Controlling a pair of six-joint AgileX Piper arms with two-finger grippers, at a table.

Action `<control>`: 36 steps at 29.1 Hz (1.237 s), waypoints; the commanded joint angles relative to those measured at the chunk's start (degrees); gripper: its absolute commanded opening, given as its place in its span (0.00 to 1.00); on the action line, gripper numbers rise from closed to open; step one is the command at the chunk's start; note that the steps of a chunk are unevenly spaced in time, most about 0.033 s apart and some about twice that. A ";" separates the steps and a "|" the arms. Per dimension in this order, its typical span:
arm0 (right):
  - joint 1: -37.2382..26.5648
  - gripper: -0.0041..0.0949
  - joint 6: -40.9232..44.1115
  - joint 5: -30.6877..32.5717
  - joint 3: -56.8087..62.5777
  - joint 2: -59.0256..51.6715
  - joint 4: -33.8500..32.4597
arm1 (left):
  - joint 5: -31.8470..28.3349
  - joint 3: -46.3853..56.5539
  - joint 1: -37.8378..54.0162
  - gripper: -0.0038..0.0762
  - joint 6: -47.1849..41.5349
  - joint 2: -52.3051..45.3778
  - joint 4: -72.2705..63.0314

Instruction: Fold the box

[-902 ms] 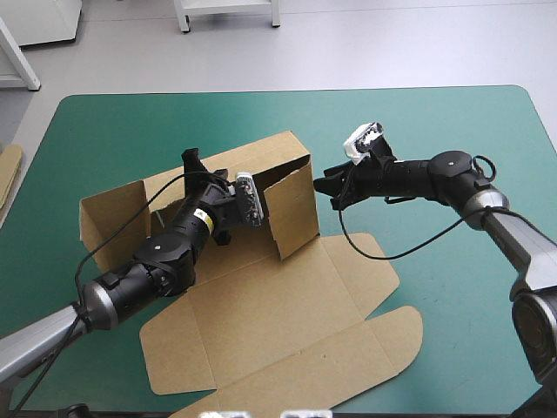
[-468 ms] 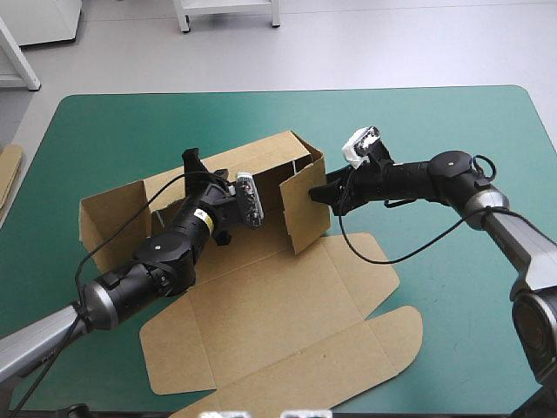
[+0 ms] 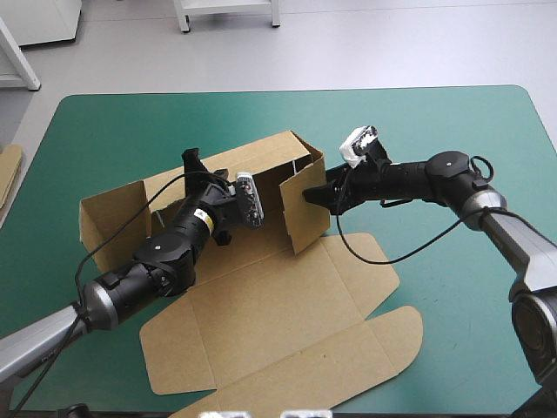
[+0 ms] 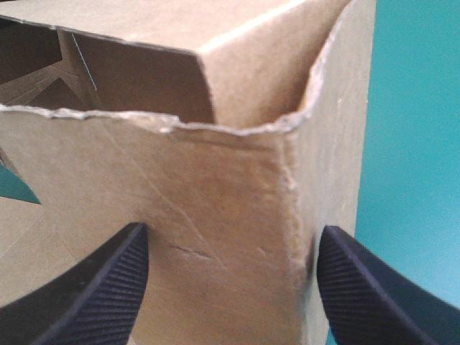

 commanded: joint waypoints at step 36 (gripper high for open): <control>12.81 0.02 7.25 -24.84 -2.96 -2.96 -8.40 | 0.17 -1.18 -0.01 0.04 -4.56 -1.38 -0.13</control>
